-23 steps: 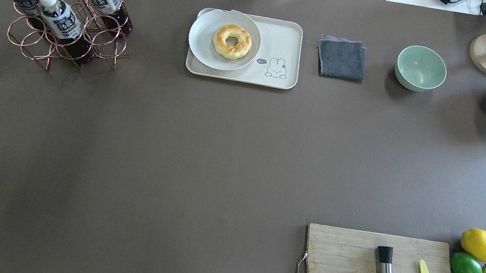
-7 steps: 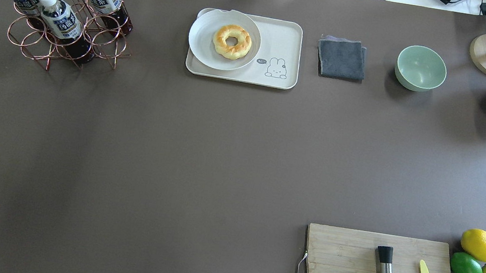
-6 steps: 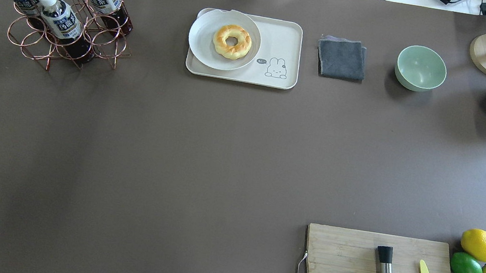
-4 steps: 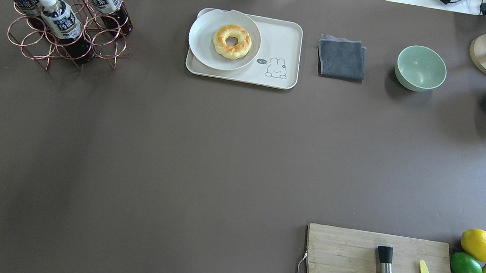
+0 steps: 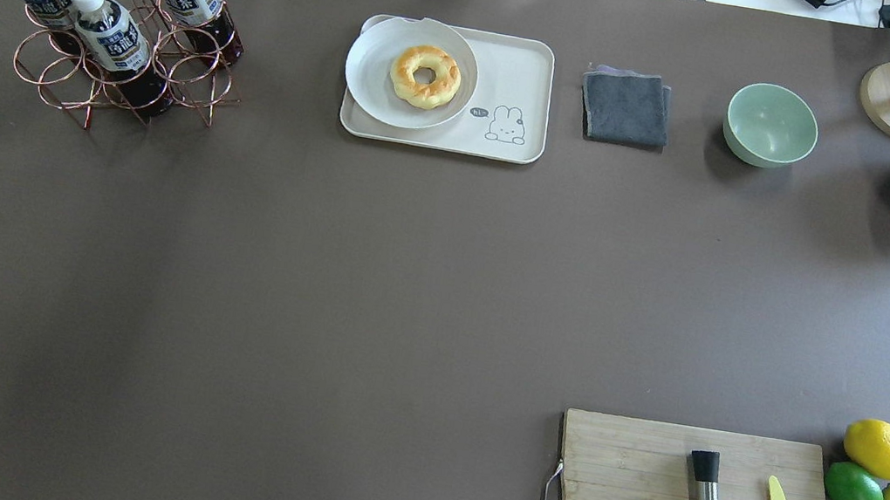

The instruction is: Place tea on tray

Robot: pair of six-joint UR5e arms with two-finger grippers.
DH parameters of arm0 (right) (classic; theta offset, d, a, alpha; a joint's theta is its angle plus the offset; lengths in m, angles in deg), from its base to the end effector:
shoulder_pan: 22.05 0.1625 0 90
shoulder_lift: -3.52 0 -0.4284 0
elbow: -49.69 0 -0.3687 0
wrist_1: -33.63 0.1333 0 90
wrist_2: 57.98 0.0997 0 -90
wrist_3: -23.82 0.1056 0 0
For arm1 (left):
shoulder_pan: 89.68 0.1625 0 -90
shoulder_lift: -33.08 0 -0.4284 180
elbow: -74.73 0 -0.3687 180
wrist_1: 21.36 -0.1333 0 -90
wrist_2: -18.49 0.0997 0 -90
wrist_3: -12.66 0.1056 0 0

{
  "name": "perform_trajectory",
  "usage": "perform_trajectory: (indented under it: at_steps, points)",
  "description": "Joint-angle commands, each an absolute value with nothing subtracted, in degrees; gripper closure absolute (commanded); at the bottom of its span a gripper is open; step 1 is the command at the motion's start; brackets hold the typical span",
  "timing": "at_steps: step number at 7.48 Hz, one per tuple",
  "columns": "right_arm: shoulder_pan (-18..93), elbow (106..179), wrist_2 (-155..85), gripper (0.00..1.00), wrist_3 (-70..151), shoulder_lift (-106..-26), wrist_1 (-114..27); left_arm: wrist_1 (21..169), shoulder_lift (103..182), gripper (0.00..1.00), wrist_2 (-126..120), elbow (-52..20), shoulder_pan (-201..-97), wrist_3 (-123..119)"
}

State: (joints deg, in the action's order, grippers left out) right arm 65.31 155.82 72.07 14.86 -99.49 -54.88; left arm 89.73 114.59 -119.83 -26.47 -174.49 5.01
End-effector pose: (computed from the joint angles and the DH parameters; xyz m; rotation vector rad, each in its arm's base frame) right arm 0.0479 -0.3802 0.6324 0.1158 -0.6948 -0.2222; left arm -0.0158 -0.4278 0.5928 0.2948 0.8688 0.1352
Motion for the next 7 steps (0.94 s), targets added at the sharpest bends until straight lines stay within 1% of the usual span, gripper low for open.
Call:
perform_trajectory:
  at_steps: [1,7]
  points:
    - [65.31,155.86,72.19,0.0,15.12,-99.4,-54.88,89.73,114.47,0.03,-119.93,-26.52,-174.58,5.1]
    - [65.31,156.21,72.37,0.0,15.3,-99.4,-54.88,89.82,113.94,0.03,-119.15,-26.43,-174.84,6.06]
